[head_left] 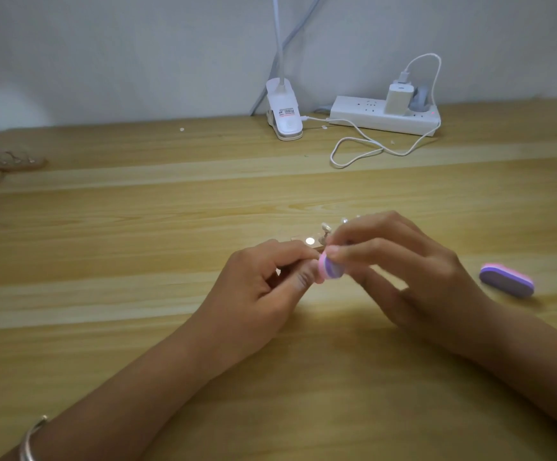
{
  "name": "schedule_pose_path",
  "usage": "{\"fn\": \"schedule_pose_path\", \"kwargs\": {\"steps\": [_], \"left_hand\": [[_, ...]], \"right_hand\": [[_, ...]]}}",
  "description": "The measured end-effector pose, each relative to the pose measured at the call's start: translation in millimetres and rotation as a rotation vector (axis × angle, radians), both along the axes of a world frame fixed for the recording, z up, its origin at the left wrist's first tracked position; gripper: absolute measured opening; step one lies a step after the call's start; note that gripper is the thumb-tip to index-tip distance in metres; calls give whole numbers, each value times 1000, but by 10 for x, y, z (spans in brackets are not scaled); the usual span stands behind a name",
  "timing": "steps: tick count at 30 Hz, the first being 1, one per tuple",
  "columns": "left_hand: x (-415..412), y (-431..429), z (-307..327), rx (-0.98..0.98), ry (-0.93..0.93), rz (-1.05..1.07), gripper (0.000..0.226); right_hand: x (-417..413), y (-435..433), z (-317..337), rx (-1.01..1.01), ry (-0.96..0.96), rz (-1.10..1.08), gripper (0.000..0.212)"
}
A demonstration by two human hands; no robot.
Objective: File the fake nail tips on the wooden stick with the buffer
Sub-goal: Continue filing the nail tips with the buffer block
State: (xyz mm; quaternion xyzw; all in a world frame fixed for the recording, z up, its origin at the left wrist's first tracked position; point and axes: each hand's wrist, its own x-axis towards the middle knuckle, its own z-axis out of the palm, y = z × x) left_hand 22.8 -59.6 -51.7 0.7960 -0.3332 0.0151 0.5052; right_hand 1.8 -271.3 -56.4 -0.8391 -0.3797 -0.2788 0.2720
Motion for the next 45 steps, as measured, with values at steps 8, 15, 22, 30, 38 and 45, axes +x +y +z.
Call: {"fn": "schedule_pose_path", "kwargs": {"steps": [8, 15, 22, 30, 38, 45], "left_hand": [[-8, -16, 14, -2, 19, -9, 18], [-19, -11, 56, -99, 149, -70, 22], [-15, -13, 56, -131, 208, -77, 23], [-25, -32, 35, -50, 108, -32, 20], [-17, -24, 12, -26, 66, -13, 17], [-13, -20, 17, -36, 48, -28, 20]], "right_hand": [[-25, 19, -20, -3, -24, 10, 14], [-30, 69, -61, -44, -95, 13, 19], [-54, 88, -33, -24, -78, -12, 18], [-19, 11, 10, -6, -61, -58, 21], [-1, -46, 41, -14, -75, -77, 21], [-33, -6, 26, -61, -100, -6, 22]]}}
